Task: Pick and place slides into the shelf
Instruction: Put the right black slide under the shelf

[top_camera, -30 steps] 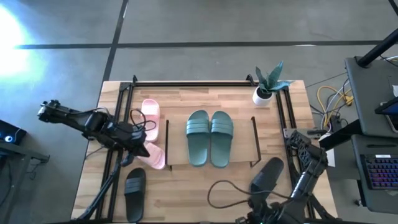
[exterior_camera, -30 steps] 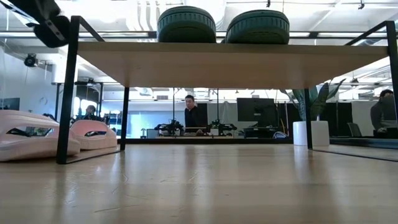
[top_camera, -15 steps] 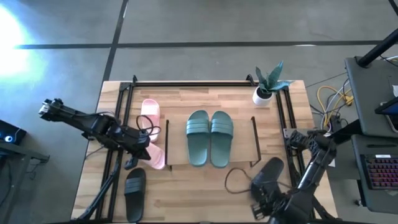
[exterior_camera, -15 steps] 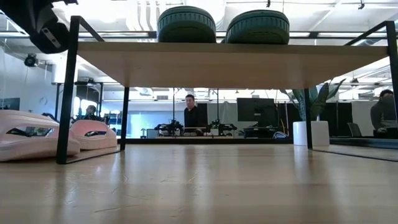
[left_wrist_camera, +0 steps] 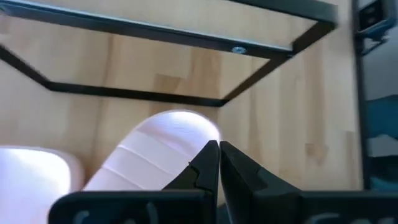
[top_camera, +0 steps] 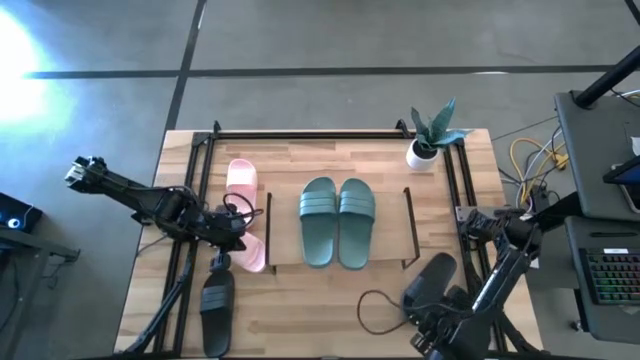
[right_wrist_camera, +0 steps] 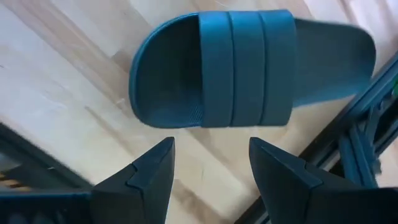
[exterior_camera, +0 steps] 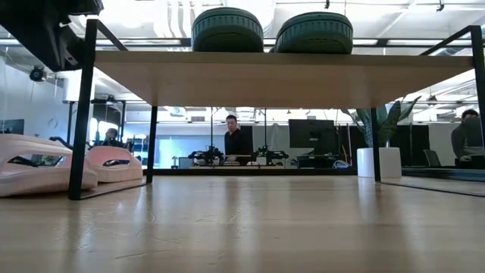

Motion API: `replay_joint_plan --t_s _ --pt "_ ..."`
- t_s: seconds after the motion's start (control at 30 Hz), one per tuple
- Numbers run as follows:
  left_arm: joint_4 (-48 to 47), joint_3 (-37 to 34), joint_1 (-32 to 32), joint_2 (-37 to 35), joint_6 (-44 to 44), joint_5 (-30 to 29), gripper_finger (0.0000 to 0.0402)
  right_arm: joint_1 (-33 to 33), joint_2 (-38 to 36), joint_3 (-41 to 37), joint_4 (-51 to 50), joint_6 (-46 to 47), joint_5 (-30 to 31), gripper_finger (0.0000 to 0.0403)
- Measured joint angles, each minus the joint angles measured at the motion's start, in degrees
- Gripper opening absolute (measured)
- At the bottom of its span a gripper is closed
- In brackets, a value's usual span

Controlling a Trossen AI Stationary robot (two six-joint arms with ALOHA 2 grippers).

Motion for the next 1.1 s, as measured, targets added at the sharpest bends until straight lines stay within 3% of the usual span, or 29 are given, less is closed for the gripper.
replay_joint_plan --t_s 0.27,0.63,1.1 --pt "-0.4 0.2 -1.3 1.9 0.0 -5.3 0.0 0.0 3.6 -0.2 -4.4 -1.7 3.8 0.0198" --pt "-0.3 0.2 -1.3 5.0 0.4 -6.1 0.0 -0.3 7.8 -0.5 -4.4 -7.9 4.7 0.0198" --pt "-0.3 0.2 -1.3 5.9 0.4 -6.1 0.0 -3.3 11.6 -0.7 -4.1 -8.4 4.8 0.0193"
